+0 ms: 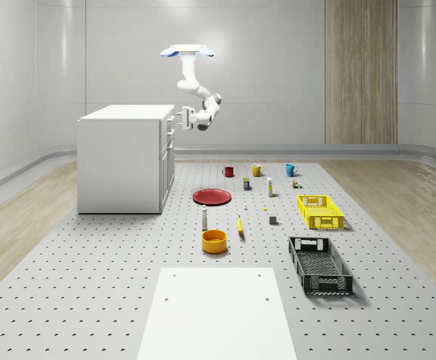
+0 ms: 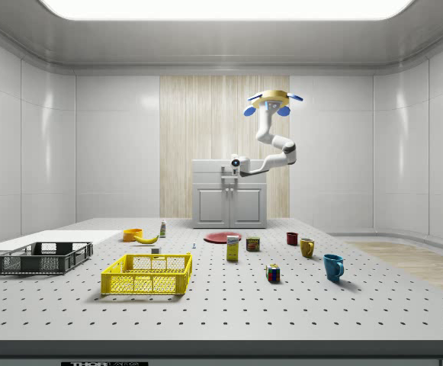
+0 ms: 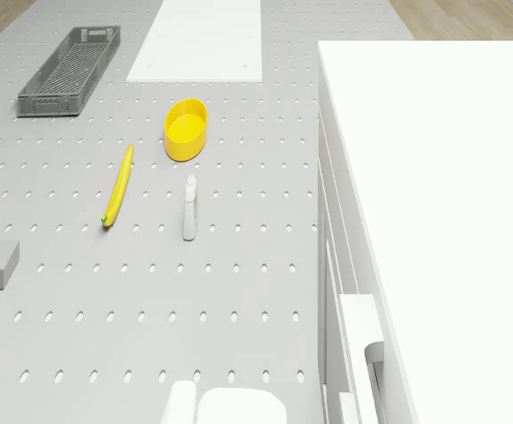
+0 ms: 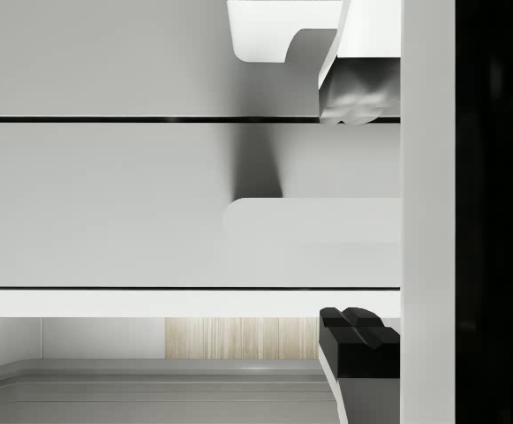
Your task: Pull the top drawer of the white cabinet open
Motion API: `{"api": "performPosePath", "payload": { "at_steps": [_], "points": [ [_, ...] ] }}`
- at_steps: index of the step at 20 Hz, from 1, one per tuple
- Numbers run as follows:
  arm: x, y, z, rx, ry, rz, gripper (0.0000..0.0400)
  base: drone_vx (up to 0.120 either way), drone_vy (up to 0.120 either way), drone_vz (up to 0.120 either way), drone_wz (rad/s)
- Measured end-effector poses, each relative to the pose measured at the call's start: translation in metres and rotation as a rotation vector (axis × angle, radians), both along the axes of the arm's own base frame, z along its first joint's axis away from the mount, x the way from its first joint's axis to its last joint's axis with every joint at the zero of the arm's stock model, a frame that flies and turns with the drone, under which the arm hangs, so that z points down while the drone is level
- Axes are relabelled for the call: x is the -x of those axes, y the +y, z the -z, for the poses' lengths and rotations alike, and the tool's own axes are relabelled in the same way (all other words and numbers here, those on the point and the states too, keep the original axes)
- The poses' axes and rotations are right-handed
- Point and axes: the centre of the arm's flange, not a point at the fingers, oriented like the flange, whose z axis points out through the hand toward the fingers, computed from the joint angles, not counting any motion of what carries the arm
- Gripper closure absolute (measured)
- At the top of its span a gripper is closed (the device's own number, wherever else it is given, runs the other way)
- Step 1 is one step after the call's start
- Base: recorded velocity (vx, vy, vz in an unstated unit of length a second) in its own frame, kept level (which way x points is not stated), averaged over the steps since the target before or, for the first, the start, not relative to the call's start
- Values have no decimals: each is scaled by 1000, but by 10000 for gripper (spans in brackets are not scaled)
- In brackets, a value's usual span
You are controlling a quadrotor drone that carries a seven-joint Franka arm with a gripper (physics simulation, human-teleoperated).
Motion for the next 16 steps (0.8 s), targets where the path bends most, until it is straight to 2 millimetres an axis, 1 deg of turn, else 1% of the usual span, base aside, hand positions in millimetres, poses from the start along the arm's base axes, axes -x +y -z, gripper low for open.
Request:
{"api": "performPosePath", "payload": {
  "at_steps": [7, 16],
  "points": [
    [-13, 5, 0, 0, 0, 0, 95, 0, 0, 0, 0],
    [-16, 27, 0, 0, 0, 0, 95, 0, 0, 0, 0]
  ]
}}
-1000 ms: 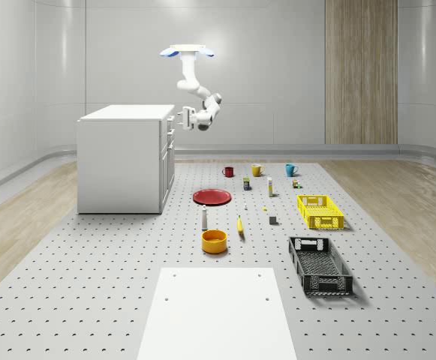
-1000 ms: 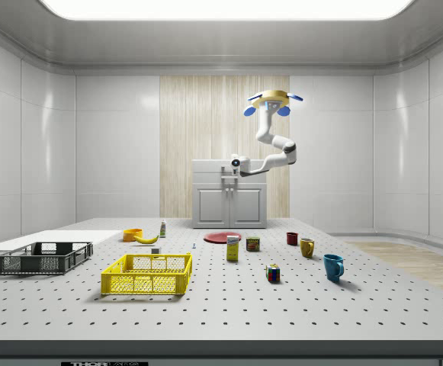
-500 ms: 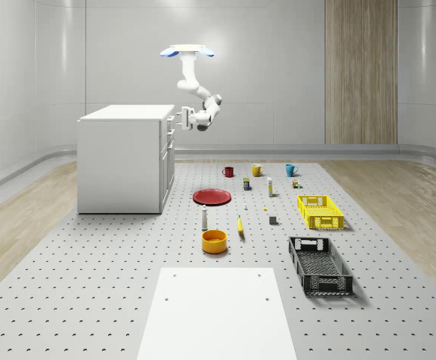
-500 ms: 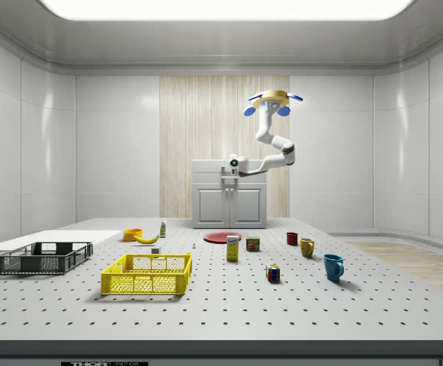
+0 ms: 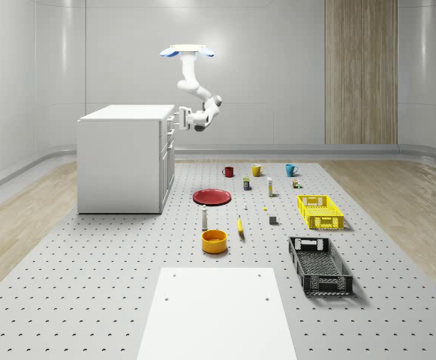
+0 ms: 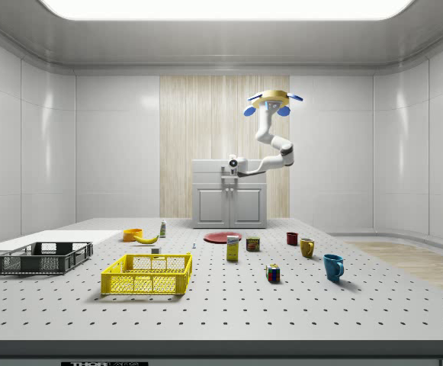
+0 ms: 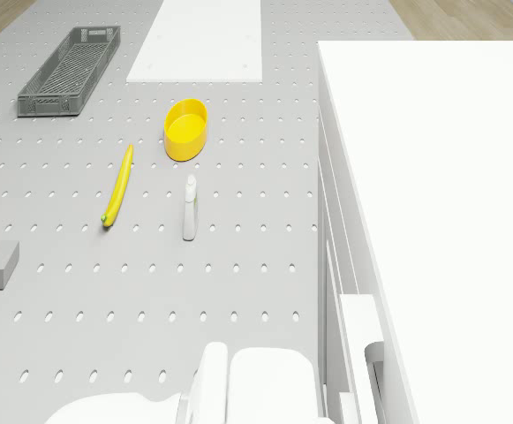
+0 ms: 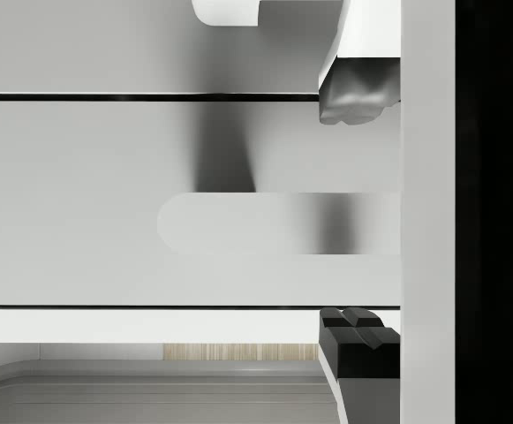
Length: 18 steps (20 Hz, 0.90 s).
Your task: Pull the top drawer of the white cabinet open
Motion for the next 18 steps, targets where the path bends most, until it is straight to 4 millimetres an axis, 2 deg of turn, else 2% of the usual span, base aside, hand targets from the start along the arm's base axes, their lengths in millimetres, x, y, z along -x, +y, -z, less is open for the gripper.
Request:
{"api": "performPosePath", "payload": {
  "at_steps": [18],
  "points": [
    [-1, 8, 3, 0, 0, 0, 95, 0, 0, 0, 0]
  ]
}}
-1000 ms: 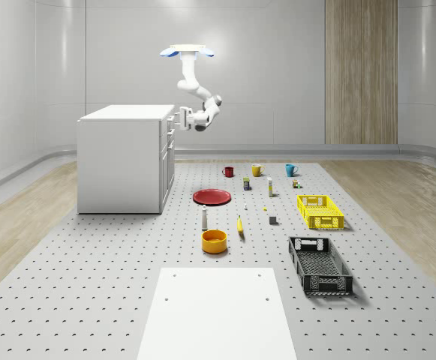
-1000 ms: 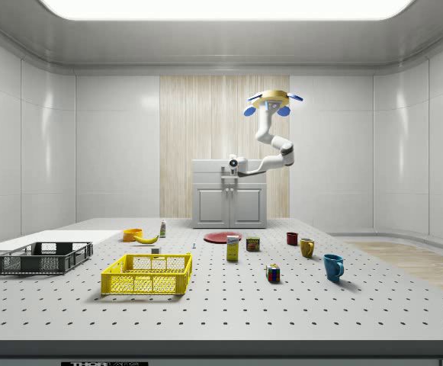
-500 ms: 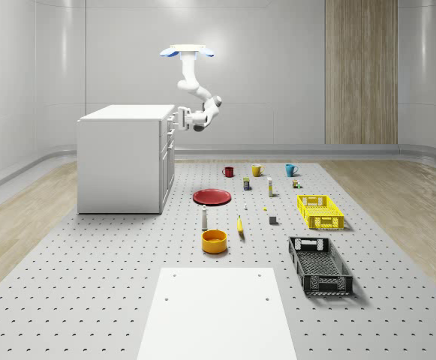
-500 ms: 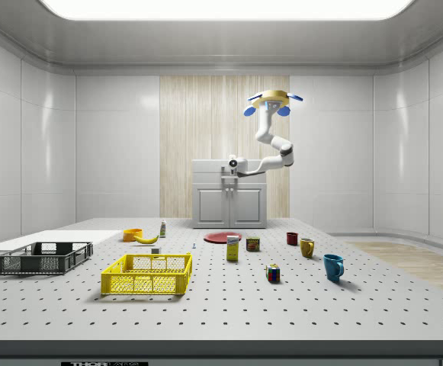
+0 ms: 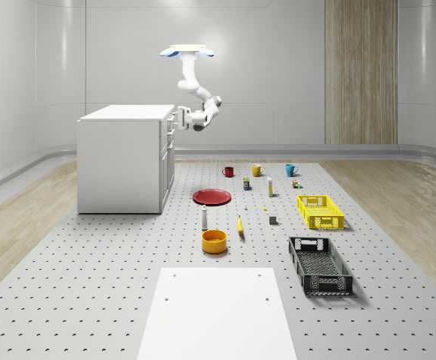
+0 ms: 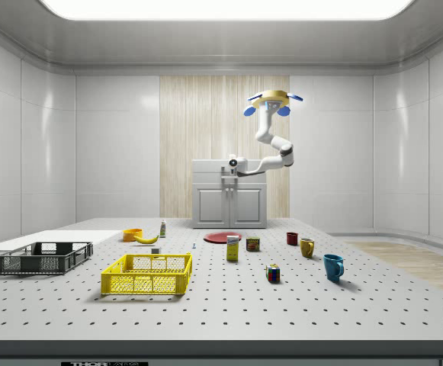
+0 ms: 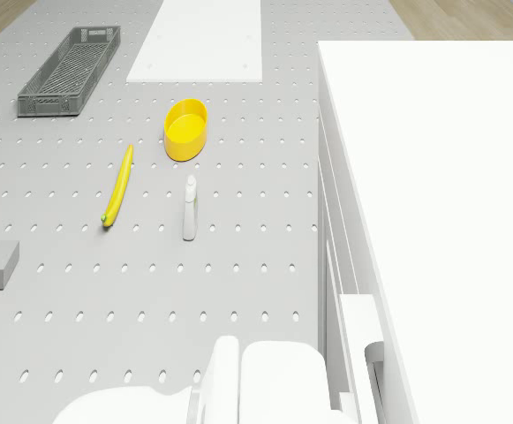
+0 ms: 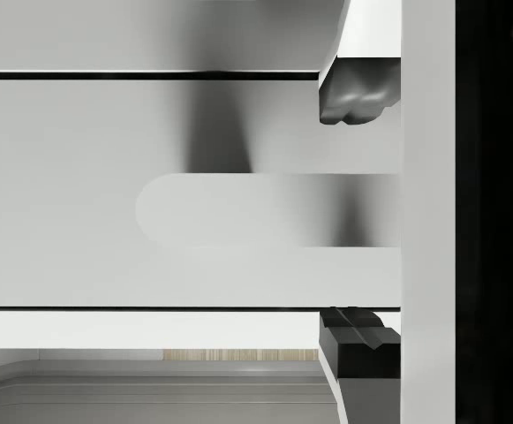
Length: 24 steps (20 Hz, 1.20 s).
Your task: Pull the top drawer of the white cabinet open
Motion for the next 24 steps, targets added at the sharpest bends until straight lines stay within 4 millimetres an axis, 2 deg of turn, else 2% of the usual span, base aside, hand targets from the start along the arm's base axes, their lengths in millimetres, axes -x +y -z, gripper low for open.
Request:
{"api": "performPosePath", "payload": {
  "at_steps": [4, 5, 7, 9, 12, 15, 16, 17, 18, 20, 24],
  "points": [
    [0, 0, -2, 0, 0, 0, 95, 0, 0, 0, 0],
    [0, 0, -2, 0, 0, 0, 111, 0, 0, 0, 0],
    [0, 0, -3, 0, 0, 0, 183, 0, 0, 0, 0],
    [0, 0, -3, 0, 0, 0, 227, 0, 0, 0, 0],
    [0, 0, -3, 0, 1, 0, 263, 0, 0, 0, 0],
    [0, 0, -2, 0, -8, 0, 275, 0, 0, 0, 0],
    [-2, 1, 3, 0, -37, 0, 253, 0, 0, 0, 0],
    [0, 0, -4, 6, 2, 2, 265, 0, 0, 0, 0],
    [2, -1, -10, 18, 42, 2, 213, 0, 0, 0, 0],
    [2, -1, -10, 15, 21, 2, 169, 0, 0, 0, 0],
    [1, 0, -9, 7, 10, 1, 122, 0, 0, 0, 0]
  ]
}}
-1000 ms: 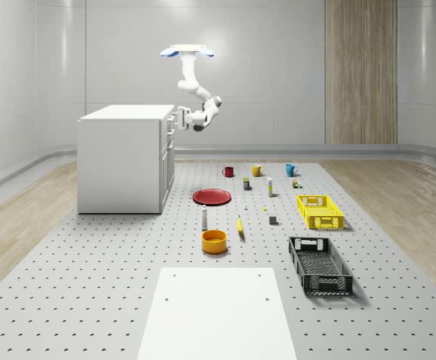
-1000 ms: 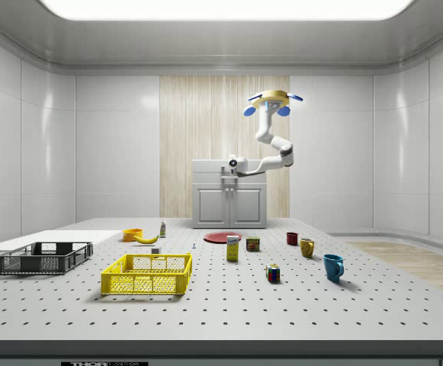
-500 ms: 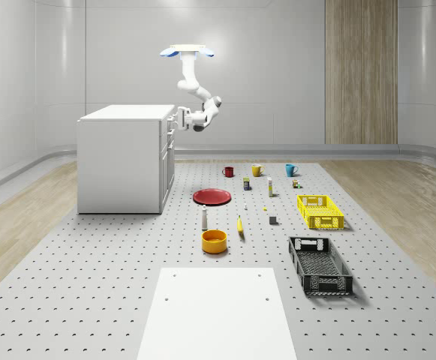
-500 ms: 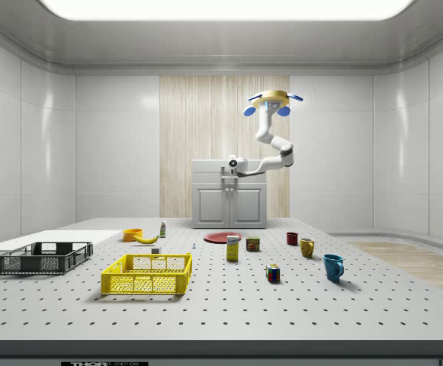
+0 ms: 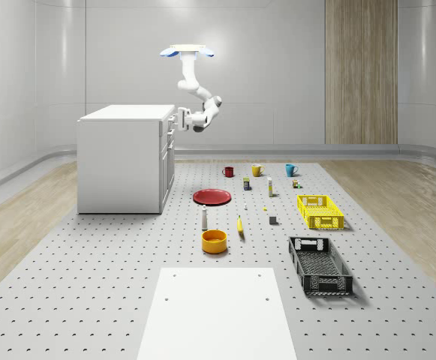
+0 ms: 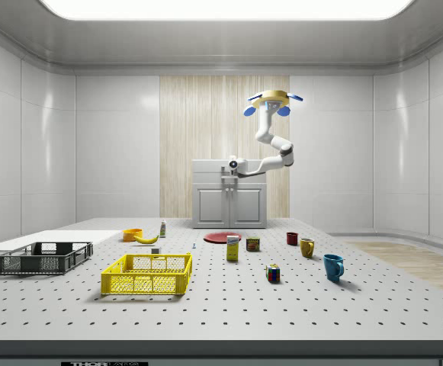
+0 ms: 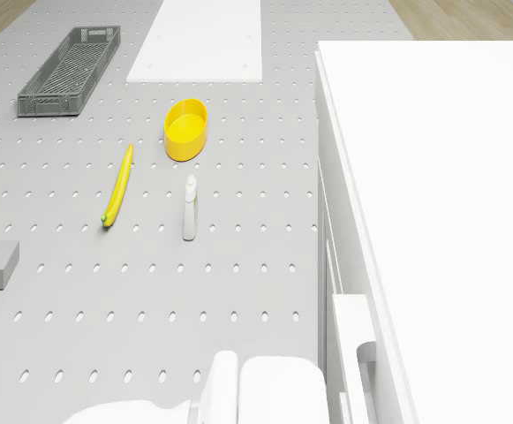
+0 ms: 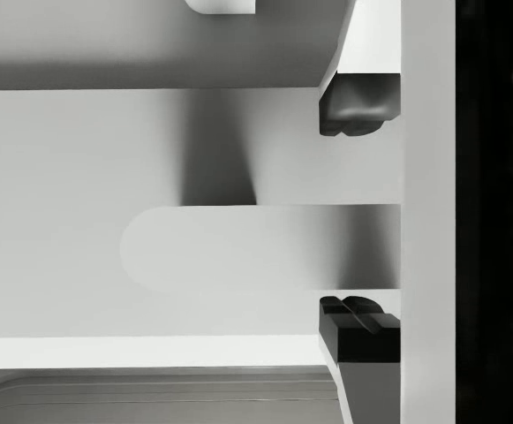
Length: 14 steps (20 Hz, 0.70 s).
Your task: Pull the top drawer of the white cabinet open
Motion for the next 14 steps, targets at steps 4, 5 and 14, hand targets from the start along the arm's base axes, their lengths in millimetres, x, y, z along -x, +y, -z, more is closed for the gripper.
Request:
{"api": "performPosePath", "payload": {
  "at_steps": [4, 5, 14],
  "points": [
    [0, 0, 1, -4, -5, 0, 105, 0, 0, 0, 0],
    [-1, 0, 1, -4, -6, -1, 103, 0, 0, 0, 0],
    [0, 0, -1, 1, 13, -1, 218, 0, 0, 0, 0]
  ]
}}
